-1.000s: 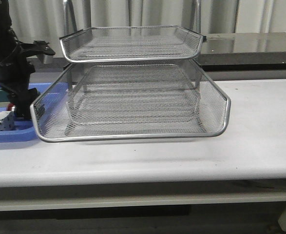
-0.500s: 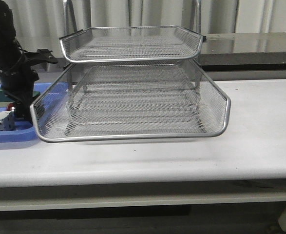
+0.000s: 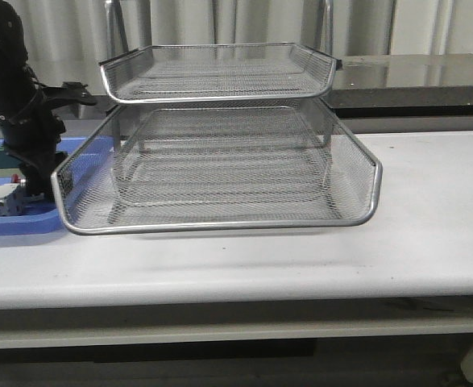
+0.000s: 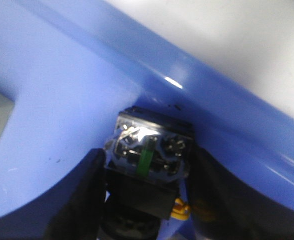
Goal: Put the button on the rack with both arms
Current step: 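Lower the left gripper onto the red push button and grasp it, then lift the red push button and lower it into the pulled-out middle tray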
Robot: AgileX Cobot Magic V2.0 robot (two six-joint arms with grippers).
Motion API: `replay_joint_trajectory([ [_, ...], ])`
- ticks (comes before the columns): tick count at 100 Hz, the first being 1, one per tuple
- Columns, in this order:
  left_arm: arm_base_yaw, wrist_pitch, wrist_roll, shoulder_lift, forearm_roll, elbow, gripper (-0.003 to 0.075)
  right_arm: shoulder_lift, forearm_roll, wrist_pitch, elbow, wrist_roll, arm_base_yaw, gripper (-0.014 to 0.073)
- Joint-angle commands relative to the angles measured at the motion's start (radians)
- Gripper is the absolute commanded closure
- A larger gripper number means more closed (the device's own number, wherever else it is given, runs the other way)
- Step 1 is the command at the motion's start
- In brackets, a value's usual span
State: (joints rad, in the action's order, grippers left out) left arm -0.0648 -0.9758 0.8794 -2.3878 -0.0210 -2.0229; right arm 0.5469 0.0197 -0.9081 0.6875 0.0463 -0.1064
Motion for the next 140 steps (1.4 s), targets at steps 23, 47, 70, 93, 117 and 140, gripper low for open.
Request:
replay_joint_trajectory([
  [23, 0.003, -0.059, -0.040, 0.075, 0.030, -0.167, 0.0716, 0.001, 0.002, 0.064, 0.023, -0.001, 0.007, 0.0662],
  [47, 0.003, -0.246, -0.181, 0.097, 0.105, -0.301, 0.0716, 0.001, 0.002, 0.064, 0.023, -0.001, 0.007, 0.0662],
  [70, 0.003, -0.299, -0.322, 0.159, 0.145, -0.327, 0.0716, 0.001, 0.002, 0.063, 0.023, -0.001, 0.007, 0.0662],
  [93, 0.001, -0.299, -0.426, 0.254, 0.127, -0.305, 0.0716, 0.001, 0.002, 0.063, 0.023, -0.001, 0.007, 0.0662],
  [117, -0.010, -0.299, -0.430, 0.428, 0.021, -0.143, 0.0716, 0.001, 0.002, 0.063, 0.023, -0.001, 0.007, 0.0662],
  [140, -0.100, -0.299, -0.425, 0.580, -0.029, 0.058, 0.0716, 0.001, 0.002, 0.063, 0.023, -0.001, 0.007, 0.0662],
])
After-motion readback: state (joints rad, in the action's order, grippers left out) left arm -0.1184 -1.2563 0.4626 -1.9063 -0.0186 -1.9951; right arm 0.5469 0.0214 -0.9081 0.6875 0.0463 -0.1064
